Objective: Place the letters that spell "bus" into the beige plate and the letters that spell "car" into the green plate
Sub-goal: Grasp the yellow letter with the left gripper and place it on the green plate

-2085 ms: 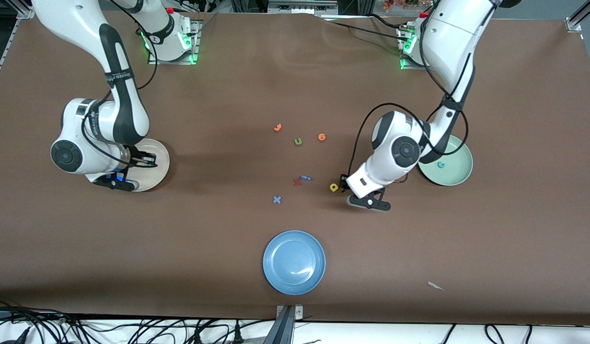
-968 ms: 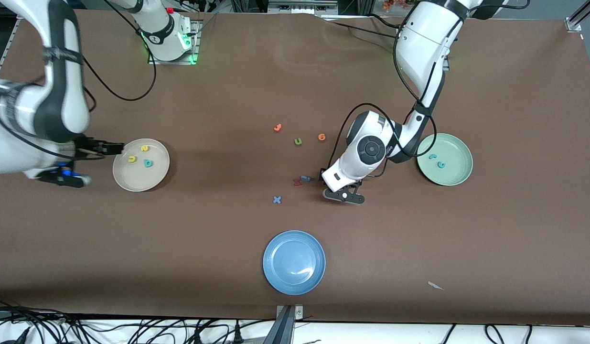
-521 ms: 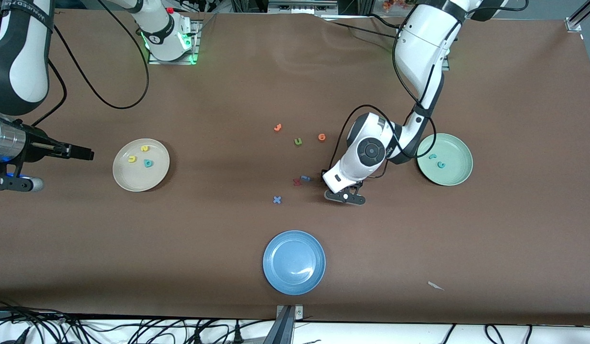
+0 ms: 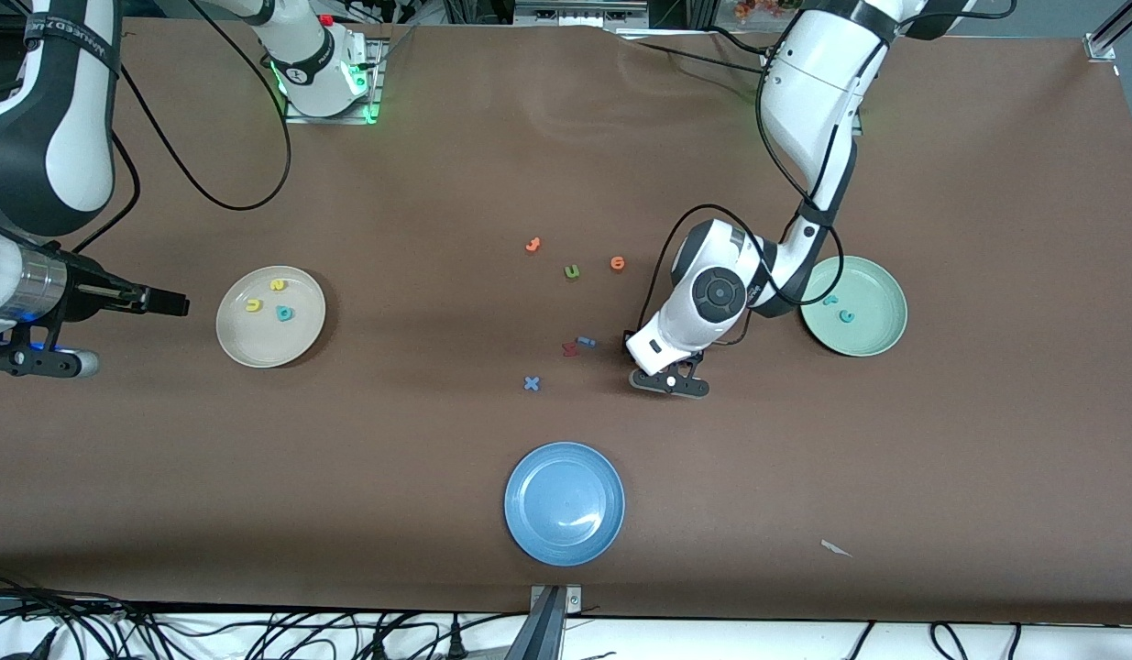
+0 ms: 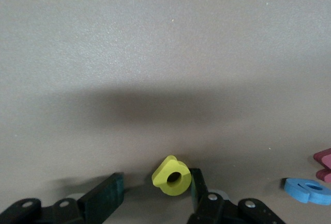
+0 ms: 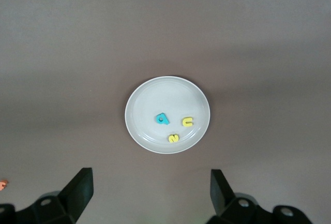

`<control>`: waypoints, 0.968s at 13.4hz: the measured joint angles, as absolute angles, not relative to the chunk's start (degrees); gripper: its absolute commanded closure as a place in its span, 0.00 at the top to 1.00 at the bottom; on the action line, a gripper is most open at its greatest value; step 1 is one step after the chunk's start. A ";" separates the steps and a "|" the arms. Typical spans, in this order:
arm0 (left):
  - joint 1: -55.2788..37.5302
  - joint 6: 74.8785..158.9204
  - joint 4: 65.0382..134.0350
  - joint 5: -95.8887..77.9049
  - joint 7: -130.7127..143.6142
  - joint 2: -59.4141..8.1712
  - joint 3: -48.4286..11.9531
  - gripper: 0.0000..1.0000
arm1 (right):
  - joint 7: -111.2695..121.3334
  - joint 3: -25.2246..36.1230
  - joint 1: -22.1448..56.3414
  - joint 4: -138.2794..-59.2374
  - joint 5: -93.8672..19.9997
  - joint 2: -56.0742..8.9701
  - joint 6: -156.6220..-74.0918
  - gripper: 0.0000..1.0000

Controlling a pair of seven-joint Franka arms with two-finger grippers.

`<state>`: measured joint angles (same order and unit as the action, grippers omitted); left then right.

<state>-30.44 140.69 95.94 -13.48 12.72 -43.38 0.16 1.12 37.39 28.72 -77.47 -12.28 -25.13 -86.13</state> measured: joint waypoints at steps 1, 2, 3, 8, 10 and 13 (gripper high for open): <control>-30.45 140.68 95.94 -13.48 12.72 -43.38 0.16 0.60 | 1.12 37.34 28.72 -77.47 -12.28 -25.28 -86.81 1.00; -30.45 140.69 95.92 -13.48 12.72 -43.37 0.16 0.56 | 1.12 37.03 28.54 -77.46 -12.28 -25.43 -87.33 1.00; -30.46 140.67 95.88 -13.48 12.72 -43.38 0.21 0.52 | 1.10 35.66 27.59 -77.42 -12.27 -25.54 -87.46 1.00; -30.99 140.66 95.42 -13.48 12.72 -43.31 0.32 0.37 | -1.63 15.18 10.64 -75.00 -5.74 -25.56 -87.90 1.00; -31.02 140.62 95.41 -13.48 12.72 -43.30 0.35 0.28 | -2.18 7.11 4.60 -74.27 -1.49 -24.99 -88.25 1.00; -31.03 140.62 95.40 -13.48 12.72 -43.27 0.37 0.02 | -2.23 4.69 2.54 -76.09 -0.37 -22.74 -91.56 1.00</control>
<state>-31.03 140.62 95.40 -13.48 12.72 -43.27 0.37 -2.23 4.69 2.54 -76.09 -0.37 -22.74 -91.56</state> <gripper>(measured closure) 0.648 0.000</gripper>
